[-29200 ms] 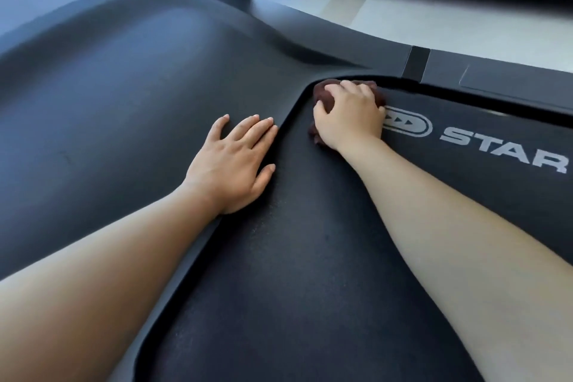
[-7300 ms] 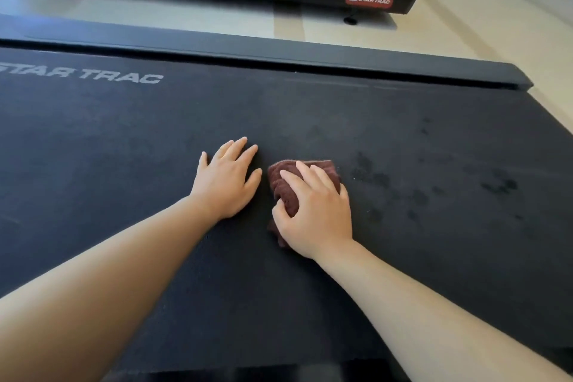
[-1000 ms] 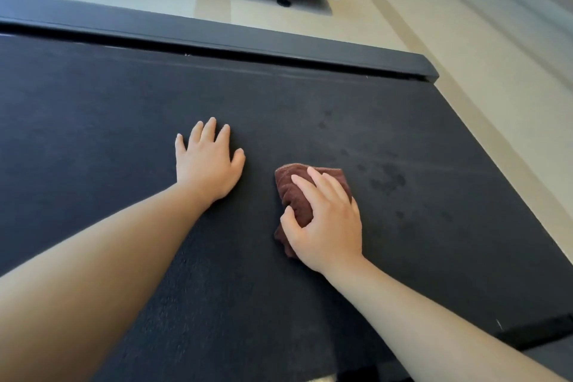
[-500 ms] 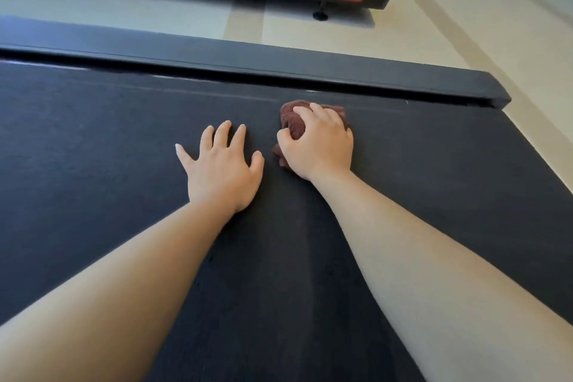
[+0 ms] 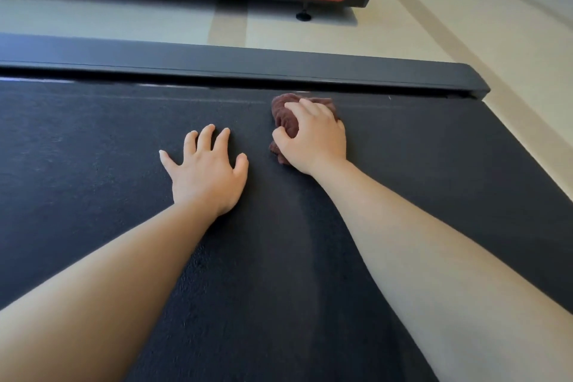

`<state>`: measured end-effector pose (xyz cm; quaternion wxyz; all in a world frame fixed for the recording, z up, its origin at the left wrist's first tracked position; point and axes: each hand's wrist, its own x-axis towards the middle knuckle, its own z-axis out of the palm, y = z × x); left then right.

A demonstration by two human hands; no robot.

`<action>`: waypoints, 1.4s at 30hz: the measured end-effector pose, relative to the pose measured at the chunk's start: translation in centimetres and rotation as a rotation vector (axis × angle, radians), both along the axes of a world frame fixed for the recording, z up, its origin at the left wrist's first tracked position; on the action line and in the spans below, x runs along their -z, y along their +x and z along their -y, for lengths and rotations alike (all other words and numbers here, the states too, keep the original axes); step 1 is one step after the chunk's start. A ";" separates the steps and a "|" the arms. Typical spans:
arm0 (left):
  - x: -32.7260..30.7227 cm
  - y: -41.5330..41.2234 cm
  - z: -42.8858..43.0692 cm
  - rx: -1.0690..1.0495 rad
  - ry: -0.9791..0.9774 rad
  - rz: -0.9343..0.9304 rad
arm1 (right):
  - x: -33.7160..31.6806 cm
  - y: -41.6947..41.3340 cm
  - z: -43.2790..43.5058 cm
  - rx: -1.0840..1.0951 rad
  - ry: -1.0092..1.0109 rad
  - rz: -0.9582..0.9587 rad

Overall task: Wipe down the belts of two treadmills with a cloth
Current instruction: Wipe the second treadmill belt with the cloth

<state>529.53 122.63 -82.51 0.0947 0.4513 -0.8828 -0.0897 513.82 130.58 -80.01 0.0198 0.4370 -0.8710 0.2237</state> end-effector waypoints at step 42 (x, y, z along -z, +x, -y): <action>0.2 -4.0 -5.1 0.111 -0.010 0.046 | 0.3 -8.8 0.7 0.197 0.000 0.006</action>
